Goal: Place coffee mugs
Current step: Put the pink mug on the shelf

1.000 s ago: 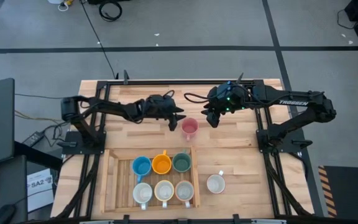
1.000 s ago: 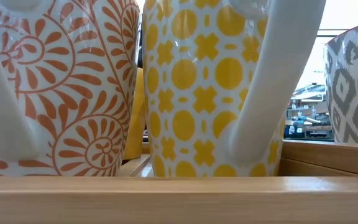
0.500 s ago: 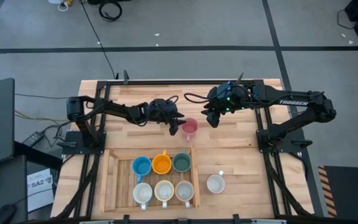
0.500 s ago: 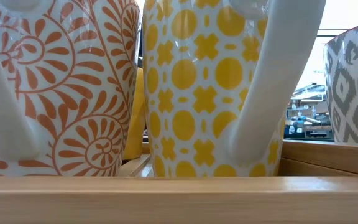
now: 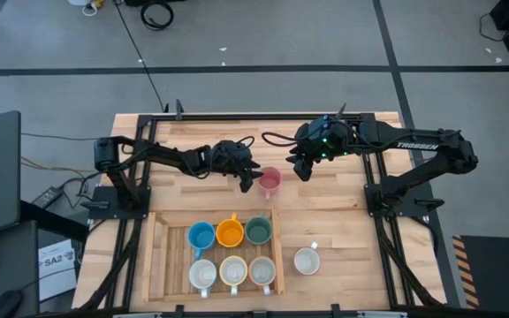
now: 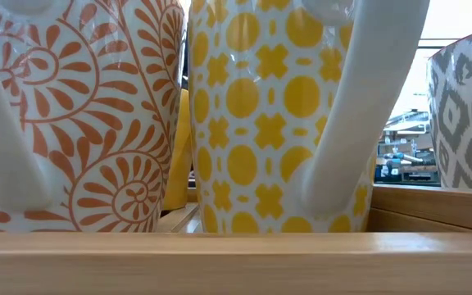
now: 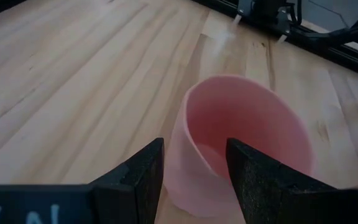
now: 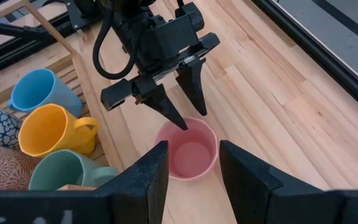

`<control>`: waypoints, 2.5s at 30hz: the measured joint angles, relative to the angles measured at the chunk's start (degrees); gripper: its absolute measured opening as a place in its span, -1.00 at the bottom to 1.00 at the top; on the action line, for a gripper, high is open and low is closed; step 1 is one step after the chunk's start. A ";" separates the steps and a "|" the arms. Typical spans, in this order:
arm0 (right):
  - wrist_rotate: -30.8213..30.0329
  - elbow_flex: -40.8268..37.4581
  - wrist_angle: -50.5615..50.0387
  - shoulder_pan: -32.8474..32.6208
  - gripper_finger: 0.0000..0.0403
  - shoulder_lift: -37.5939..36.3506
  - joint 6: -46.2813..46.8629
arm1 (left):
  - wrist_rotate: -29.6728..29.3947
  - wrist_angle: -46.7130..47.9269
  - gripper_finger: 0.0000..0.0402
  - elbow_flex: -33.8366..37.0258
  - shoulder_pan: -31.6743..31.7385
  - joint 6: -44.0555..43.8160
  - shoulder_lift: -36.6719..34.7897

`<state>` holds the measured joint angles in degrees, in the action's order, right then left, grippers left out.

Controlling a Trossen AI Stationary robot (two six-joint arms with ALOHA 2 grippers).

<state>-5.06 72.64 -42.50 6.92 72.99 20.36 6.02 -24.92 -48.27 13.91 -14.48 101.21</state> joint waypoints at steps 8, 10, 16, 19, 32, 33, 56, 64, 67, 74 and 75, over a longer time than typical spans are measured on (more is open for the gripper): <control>0.00 0.00 0.00 0.00 -0.26 0.00 -1.04 | 3.25 0.63 -0.10 0.01 0.00 -3.27 0.00; 0.00 0.00 0.00 0.00 -0.26 0.00 -1.05 | 3.43 1.09 -0.10 0.00 0.02 -4.70 0.00; 0.03 0.00 -0.02 0.00 -0.26 0.02 -1.06 | 3.60 3.41 -0.10 -0.70 0.42 -8.64 -0.02; 0.04 0.00 0.00 0.00 -0.26 0.02 -1.05 | 3.49 7.89 -0.10 -3.06 0.44 -8.94 -0.02; 0.17 0.00 -0.02 0.00 -0.26 0.02 -1.05 | -0.48 30.97 -0.10 -16.21 0.46 -6.08 0.20; 0.17 0.00 -0.01 0.00 -0.26 0.02 -1.05 | -0.46 31.30 -0.10 -16.72 0.46 -5.58 0.20; 0.17 0.00 -0.01 0.00 -0.26 0.02 -1.05 | -3.02 33.53 -0.10 -16.98 -1.33 -5.88 0.15; 0.17 0.00 0.00 0.00 -0.26 0.02 -1.05 | -4.25 36.28 -0.10 -17.02 -1.29 -5.93 0.05; 0.17 0.00 0.00 0.00 -0.26 0.02 -1.05 | -4.26 37.91 -0.10 -17.07 -1.22 -5.93 -0.07; 0.17 0.00 -0.01 0.00 -0.26 0.02 -1.05 | -4.35 39.26 -0.10 -17.03 -1.22 -5.91 -0.04; 0.17 0.00 -0.02 0.00 -0.26 0.02 -1.05 | -4.35 39.75 -0.10 -17.03 -1.22 -5.91 -0.04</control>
<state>-4.89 72.64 -42.52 6.92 73.01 19.31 1.67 14.83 -65.30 12.69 -20.38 101.17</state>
